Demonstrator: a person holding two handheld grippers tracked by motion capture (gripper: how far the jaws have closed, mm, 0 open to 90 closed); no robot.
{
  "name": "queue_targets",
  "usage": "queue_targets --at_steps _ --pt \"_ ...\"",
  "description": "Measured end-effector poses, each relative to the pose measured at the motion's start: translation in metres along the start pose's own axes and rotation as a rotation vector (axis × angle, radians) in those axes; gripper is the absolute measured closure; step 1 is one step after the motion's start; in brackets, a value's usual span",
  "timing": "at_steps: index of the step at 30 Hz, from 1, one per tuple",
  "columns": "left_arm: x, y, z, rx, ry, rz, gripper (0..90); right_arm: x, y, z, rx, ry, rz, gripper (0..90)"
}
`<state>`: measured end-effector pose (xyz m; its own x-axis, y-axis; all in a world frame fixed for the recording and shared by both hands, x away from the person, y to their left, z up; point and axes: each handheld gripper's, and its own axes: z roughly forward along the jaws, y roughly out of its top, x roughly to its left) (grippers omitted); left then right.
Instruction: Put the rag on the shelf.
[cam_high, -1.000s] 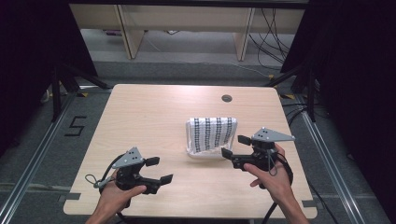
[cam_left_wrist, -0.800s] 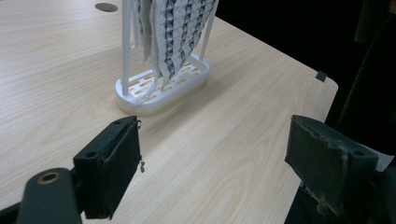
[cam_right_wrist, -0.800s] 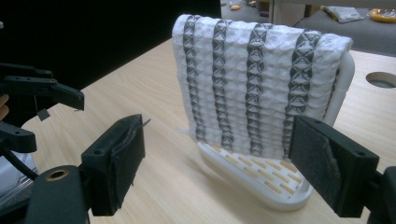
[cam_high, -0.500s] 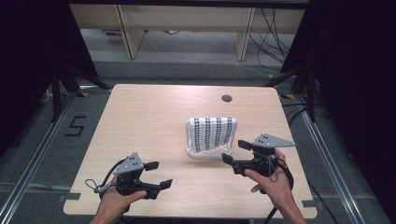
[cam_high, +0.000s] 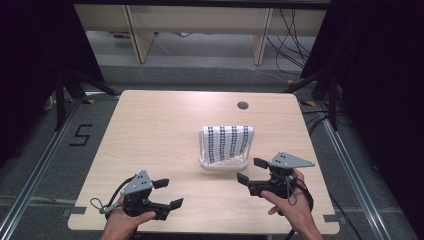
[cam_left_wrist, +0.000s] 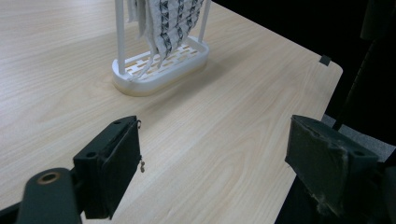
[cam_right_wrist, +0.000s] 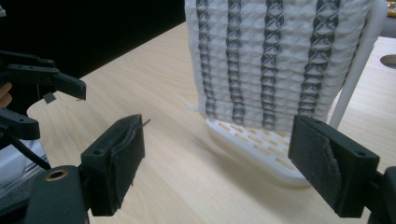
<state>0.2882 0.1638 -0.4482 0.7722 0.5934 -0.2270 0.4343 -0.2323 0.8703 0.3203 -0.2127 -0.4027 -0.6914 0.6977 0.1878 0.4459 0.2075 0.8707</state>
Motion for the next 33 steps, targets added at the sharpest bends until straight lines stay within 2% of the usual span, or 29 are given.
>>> queue_targets --at_steps 1,2,3,4,5,6,7,9,13,14,15,17,18,19,22,23,24,25,26,27,28,29,30,31,33 --pt "0.000 -0.001 -0.001 0.001 -0.001 0.007 16.9 0.000 -0.002 0.002 -0.025 -0.004 -0.019 19.7" --pt "-0.001 -0.002 -0.002 -0.001 0.010 -0.004 16.9 0.002 -0.004 0.002 -0.018 0.002 0.005 19.4" --pt "-0.001 -0.003 -0.002 0.001 0.007 0.001 17.0 0.001 -0.004 0.001 -0.008 0.000 -0.016 19.4" --pt "-0.001 -0.003 -0.002 0.001 0.007 0.001 16.9 0.001 -0.004 0.001 -0.008 0.000 -0.016 19.4" --pt "-0.001 -0.004 -0.002 -0.005 -0.001 0.000 16.9 0.002 -0.006 0.001 -0.004 0.005 0.005 19.4" --pt "-0.001 -0.005 -0.003 -0.001 0.000 0.001 17.0 0.001 -0.007 0.002 -0.007 0.012 -0.014 19.2" --pt "-0.001 -0.006 -0.003 -0.001 0.001 -0.001 17.0 0.002 -0.009 0.002 -0.003 0.018 0.001 19.1" --pt "-0.003 -0.008 -0.004 0.010 0.009 0.003 17.0 0.002 -0.012 0.002 -0.010 0.002 -0.030 19.0" --pt "-0.004 -0.014 -0.003 0.008 0.005 0.000 17.0 0.003 -0.019 0.001 -0.001 0.000 -0.029 18.8" --pt "-0.005 -0.015 -0.004 0.010 0.009 0.000 17.0 0.004 -0.021 0.001 0.011 -0.001 -0.014 18.8" --pt "-0.005 -0.016 -0.004 0.007 0.010 0.003 17.0 0.006 -0.023 0.002 0.010 0.017 0.004 18.8" --pt "-0.005 -0.019 -0.004 0.013 0.008 0.008 16.9 0.004 -0.027 0.002 0.017 0.004 -0.022 18.8" --pt "-0.006 -0.020 -0.004 0.007 0.007 0.001 17.0 0.006 -0.029 0.003 0.017 0.018 0.004 18.8" --pt "-0.007 -0.021 -0.005 0.015 0.017 0.001 17.0 0.005 -0.030 0.004 0.008 0.010 -0.017 18.8" --pt "-0.008 -0.026 -0.004 0.014 0.014 -0.007 17.0 0.007 -0.035 0.005 0.027 0.017 0.001 18.8" --pt "-0.007 -0.028 -0.005 0.017 0.012 0.004 17.0 0.007 -0.038 0.006 0.027 0.020 -0.013 18.8" --pt "-0.008 -0.029 -0.005 0.021 0.013 0.005 17.0 0.009 -0.040 0.006 0.033 0.030 0.009 18.8" --pt "-0.008 -0.030 -0.005 0.023 0.018 0.014 16.9 0.008 -0.042 0.008 0.030 0.031 -0.011 18.8" --pt "-0.009 -0.031 -0.007 0.032 0.023 0.020 17.0 0.011 -0.046 0.009 0.036 0.038 0.010 18.8" --pt "-0.009 -0.032 -0.007 0.032 0.033 0.025 17.0 0.011 -0.046 0.009 0.036 0.038 0.010 18.8" --pt "-0.010 -0.034 -0.008 0.038 0.037 0.026 16.9 0.010 -0.051 0.012 0.040 0.046 -0.025 18.8" --pt "-0.009 -0.035 -0.008 0.036 0.031 0.030 16.9 0.010 -0.051 0.012 0.040 0.046 -0.025 18.8" --pt "-0.011 -0.037 -0.008 0.033 0.042 0.020 17.0 0.012 -0.053 0.012 0.051 0.043 -0.004 18.8" --pt "-0.011 -0.038 -0.008 0.032 0.035 0.024 17.0 0.013 -0.057 0.013 0.070 0.044 -0.002 18.8" --pt "-0.012 -0.041 -0.008 0.047 0.047 0.033 17.0 0.015 -0.063 0.016 0.095 0.055 -0.003 18.8"
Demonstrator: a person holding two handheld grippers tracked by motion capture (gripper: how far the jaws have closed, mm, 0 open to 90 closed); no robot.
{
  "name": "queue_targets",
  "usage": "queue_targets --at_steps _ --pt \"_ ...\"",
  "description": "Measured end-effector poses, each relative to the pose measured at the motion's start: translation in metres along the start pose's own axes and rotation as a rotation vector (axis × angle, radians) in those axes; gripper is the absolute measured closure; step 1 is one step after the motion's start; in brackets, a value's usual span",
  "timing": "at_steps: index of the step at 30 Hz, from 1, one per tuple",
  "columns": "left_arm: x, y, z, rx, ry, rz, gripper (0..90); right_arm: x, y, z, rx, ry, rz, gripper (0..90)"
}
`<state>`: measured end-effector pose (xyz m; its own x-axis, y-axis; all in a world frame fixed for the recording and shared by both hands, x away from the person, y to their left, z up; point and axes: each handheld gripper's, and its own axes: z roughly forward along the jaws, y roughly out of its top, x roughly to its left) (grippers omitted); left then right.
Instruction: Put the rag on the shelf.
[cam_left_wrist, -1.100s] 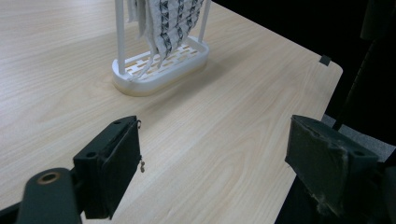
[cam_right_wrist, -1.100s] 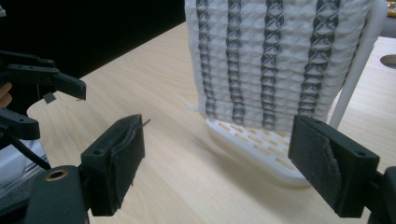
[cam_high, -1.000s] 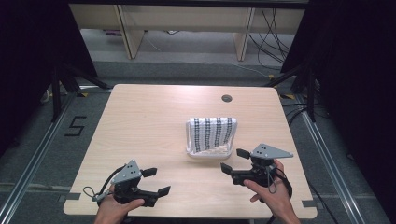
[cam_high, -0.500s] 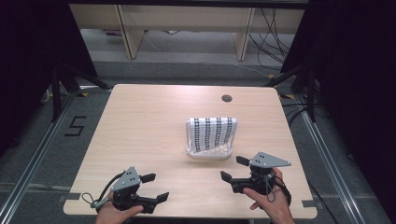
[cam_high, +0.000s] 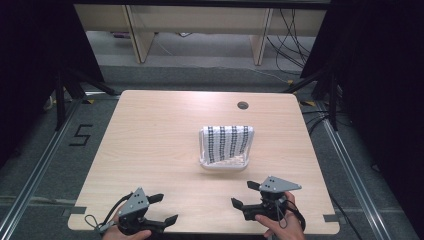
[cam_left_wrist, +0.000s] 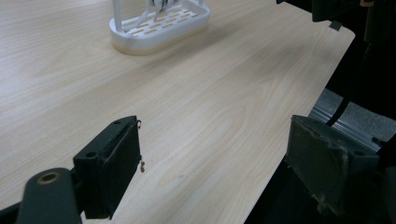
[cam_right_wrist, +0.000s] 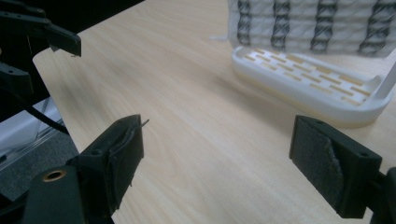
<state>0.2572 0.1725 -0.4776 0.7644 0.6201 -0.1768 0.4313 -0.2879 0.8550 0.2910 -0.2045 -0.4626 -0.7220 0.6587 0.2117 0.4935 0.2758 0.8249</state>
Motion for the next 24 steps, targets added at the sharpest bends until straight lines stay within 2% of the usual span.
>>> queue_targets --at_steps 2,3,4,5,6,7,9,10,11,12,13,14,16,18,20,23,24 --pt "-0.002 -0.004 0.002 0.015 0.005 0.019 17.0 0.001 -0.002 0.001 0.000 0.006 -0.001 18.8" --pt "-0.004 -0.006 0.003 0.035 0.005 0.029 17.0 0.000 -0.003 0.002 0.002 -0.002 -0.022 18.5" --pt "-0.006 -0.008 0.005 0.027 -0.003 0.025 17.0 0.005 -0.007 0.003 0.022 0.004 -0.004 18.4" --pt "-0.007 -0.009 0.005 0.052 0.003 0.043 17.0 0.005 -0.007 0.003 0.022 0.004 -0.004 18.4" --pt "-0.009 -0.011 0.007 0.051 0.004 0.042 17.0 0.004 -0.009 0.003 0.035 -0.008 -0.034 18.4" --pt "-0.012 -0.012 0.009 0.042 0.004 0.046 17.0 0.007 -0.014 0.005 0.051 -0.012 -0.044 18.4" --pt "-0.014 -0.012 0.009 0.054 0.012 0.051 17.0 0.007 -0.016 0.007 0.050 -0.002 -0.052 18.4" --pt "-0.014 -0.012 0.010 0.050 0.006 0.051 17.0 0.010 -0.019 0.007 0.069 -0.006 -0.038 18.4" --pt "-0.012 -0.012 0.009 0.083 0.016 0.084 17.0 0.010 -0.020 0.008 0.073 -0.011 -0.054 18.4" --pt "-0.014 -0.013 0.011 0.058 0.005 0.049 17.0 0.010 -0.021 0.009 0.072 -0.008 -0.061 18.5" --pt "-0.012 -0.013 0.011 0.057 0.009 0.063 17.0 0.012 -0.023 0.009 0.087 -0.014 -0.059 18.5" --pt "-0.012 -0.013 0.011 0.057 0.009 0.063 17.0 0.011 -0.023 0.010 0.084 -0.007 -0.075 18.4" --pt "-0.010 -0.013 0.010 0.058 0.019 0.058 17.0 0.011 -0.024 0.011 0.093 0.011 -0.074 18.4" --pt "-0.009 -0.013 0.009 0.055 0.016 0.056 17.0 0.012 -0.025 0.011 0.096 -0.017 -0.082 18.3" --pt "-0.009 -0.013 0.009 0.054 0.025 0.052 17.0 0.012 -0.026 0.013 0.097 -0.006 -0.078 18.2" --pt "-0.009 -0.014 0.011 0.062 0.024 0.055 17.0 0.014 -0.026 0.013 0.111 -0.014 -0.068 18.2" --pt "-0.008 -0.013 0.010 0.074 0.023 0.076 17.0 0.013 -0.027 0.015 0.102 -0.003 -0.081 18.2"
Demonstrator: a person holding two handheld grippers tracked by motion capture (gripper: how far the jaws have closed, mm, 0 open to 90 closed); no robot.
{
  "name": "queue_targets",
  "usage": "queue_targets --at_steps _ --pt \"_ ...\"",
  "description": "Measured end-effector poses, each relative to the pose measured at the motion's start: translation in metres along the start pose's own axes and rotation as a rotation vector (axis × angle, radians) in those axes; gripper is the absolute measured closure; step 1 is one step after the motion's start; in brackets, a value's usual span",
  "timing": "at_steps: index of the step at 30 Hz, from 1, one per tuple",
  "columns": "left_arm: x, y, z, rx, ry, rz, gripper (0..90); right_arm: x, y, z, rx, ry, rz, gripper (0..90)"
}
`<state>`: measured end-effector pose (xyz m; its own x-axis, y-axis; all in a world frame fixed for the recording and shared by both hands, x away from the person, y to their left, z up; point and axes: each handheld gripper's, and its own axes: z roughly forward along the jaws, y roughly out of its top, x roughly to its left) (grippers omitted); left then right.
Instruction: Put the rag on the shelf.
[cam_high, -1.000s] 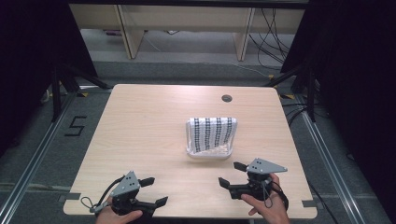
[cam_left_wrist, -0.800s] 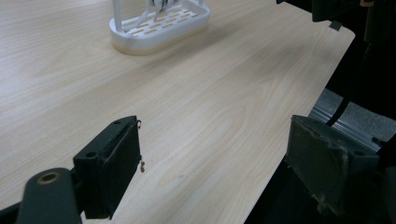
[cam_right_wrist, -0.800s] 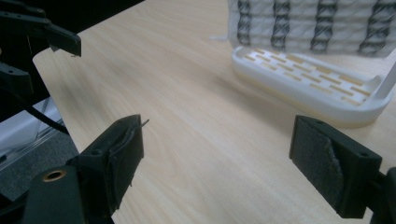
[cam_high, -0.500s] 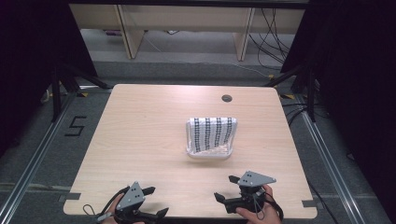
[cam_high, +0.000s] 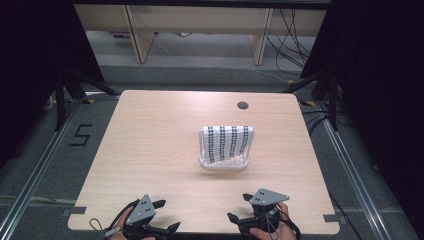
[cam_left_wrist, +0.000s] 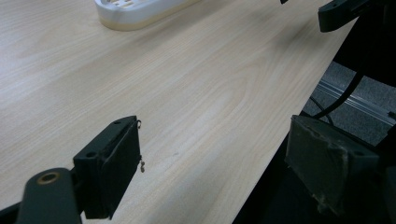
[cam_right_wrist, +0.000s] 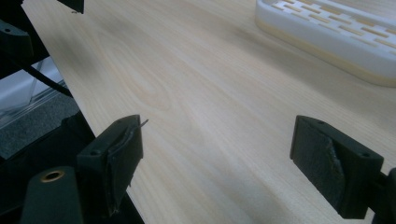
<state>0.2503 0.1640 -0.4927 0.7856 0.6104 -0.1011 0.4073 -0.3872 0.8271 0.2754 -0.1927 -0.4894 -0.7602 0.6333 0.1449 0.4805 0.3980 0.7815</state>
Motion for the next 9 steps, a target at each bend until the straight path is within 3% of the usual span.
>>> queue_targets --at_steps 1,9 --pt "-0.0014 -0.0003 0.0015 -0.014 -0.008 -0.018 17.0 0.0014 0.0004 0.0003 0.013 0.003 -0.004 18.2" --pt "-0.0013 -0.0009 0.0031 -0.014 -0.007 -0.029 17.0 0.0006 0.0003 0.0003 0.007 -0.003 -0.006 18.2"
